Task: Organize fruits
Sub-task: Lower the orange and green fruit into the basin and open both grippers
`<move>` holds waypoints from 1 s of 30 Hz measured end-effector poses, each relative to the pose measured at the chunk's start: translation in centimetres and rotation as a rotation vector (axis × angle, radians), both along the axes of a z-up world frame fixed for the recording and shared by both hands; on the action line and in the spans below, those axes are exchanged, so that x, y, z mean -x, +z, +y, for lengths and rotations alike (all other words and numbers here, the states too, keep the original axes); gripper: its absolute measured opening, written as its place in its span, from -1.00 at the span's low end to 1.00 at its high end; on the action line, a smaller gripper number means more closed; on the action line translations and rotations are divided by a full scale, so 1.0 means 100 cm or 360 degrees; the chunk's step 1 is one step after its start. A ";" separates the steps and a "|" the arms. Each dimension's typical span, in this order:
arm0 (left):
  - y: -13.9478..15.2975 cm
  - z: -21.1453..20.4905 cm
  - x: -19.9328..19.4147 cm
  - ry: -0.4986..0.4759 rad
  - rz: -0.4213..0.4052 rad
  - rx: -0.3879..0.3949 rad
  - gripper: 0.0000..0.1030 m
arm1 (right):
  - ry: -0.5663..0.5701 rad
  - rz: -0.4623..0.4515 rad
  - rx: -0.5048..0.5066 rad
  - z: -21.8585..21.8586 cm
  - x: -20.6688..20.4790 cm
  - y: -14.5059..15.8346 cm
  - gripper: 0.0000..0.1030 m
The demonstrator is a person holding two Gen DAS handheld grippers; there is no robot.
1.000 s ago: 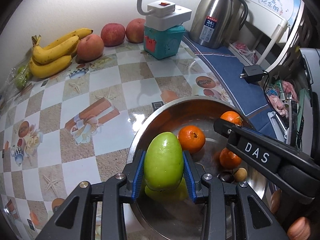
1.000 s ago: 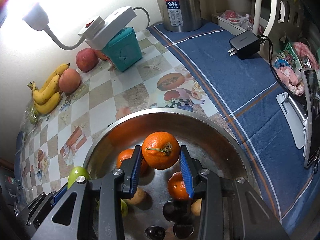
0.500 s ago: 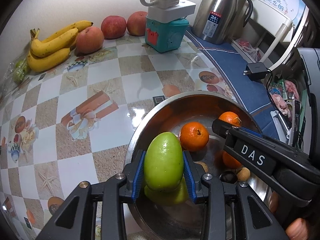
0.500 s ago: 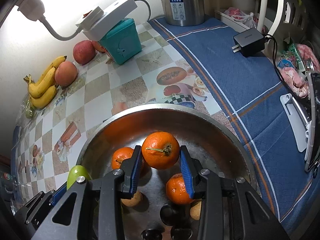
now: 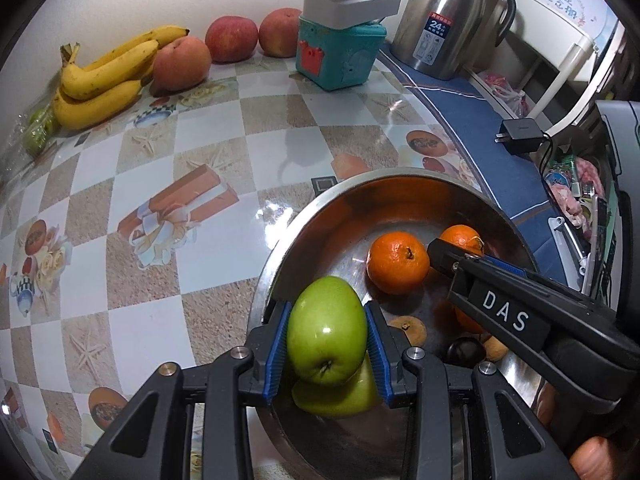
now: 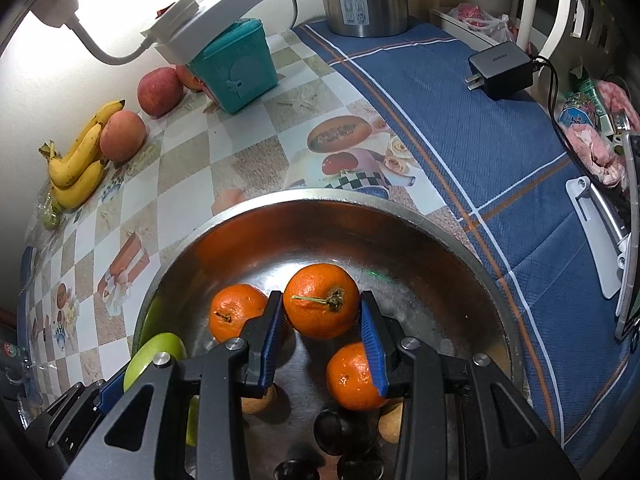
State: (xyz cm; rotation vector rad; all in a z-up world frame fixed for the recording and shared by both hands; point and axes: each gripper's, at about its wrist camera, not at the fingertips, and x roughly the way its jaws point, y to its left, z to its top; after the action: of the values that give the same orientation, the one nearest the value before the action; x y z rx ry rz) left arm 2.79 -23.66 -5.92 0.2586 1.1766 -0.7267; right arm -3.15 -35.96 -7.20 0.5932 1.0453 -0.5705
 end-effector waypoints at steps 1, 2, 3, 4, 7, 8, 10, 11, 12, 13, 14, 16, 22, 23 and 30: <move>0.000 0.000 0.000 -0.0002 0.0002 -0.0001 -0.24 | 0.0000 0.0003 0.0000 0.000 -0.001 -0.001 -0.24; -0.001 0.000 0.000 -0.0004 0.0002 -0.0002 -0.24 | 0.0000 0.0007 -0.0002 0.000 -0.001 -0.002 -0.24; -0.001 0.000 0.000 -0.0005 0.0002 -0.0003 -0.24 | 0.0002 0.0010 -0.0003 0.000 -0.001 -0.002 -0.24; -0.001 -0.001 0.000 -0.0006 0.0001 -0.0005 -0.24 | 0.0003 0.0011 0.0004 0.000 -0.002 -0.002 -0.24; -0.001 -0.001 0.000 -0.0011 0.0004 -0.0006 -0.24 | -0.0001 0.0011 0.0004 0.000 -0.002 -0.002 -0.24; -0.001 -0.001 0.000 -0.0009 0.0009 -0.0003 -0.24 | -0.0004 0.0010 0.0003 0.000 -0.002 -0.002 -0.24; -0.001 0.000 -0.001 -0.0004 0.0018 0.0002 -0.23 | -0.0010 0.0008 0.0004 0.000 -0.002 -0.003 -0.24; -0.001 0.000 -0.001 -0.0004 0.0019 0.0003 -0.23 | -0.0011 0.0006 0.0004 0.000 -0.002 -0.002 -0.24; -0.001 0.000 -0.001 -0.0006 0.0018 0.0001 -0.23 | -0.0012 0.0008 0.0007 0.000 -0.001 -0.002 -0.24; -0.001 0.000 -0.001 -0.0006 0.0018 0.0000 -0.23 | -0.0014 0.0009 0.0009 0.000 -0.001 -0.002 -0.22; -0.001 0.000 -0.001 -0.0005 0.0021 0.0003 -0.20 | -0.0013 0.0008 0.0008 0.001 -0.001 -0.002 -0.19; 0.000 0.001 -0.002 -0.0002 0.0033 0.0014 -0.16 | -0.0020 0.0020 0.0023 0.001 -0.001 -0.002 -0.16; 0.003 0.000 0.000 -0.0011 0.0015 0.0019 -0.05 | -0.0026 0.0023 0.0028 0.001 0.000 -0.001 -0.15; 0.004 0.000 0.001 -0.0012 0.0012 0.0021 -0.02 | -0.0024 0.0022 0.0031 0.001 0.000 0.000 -0.15; 0.018 0.002 0.000 -0.0001 -0.0039 0.0047 0.13 | -0.0031 -0.0022 0.0072 0.002 0.003 0.013 -0.15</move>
State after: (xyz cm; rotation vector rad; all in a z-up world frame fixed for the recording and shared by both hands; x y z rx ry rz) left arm 2.84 -23.46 -4.08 0.2426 1.1418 -0.7390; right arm -3.47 -35.77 -5.86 0.5674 1.0119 -0.6049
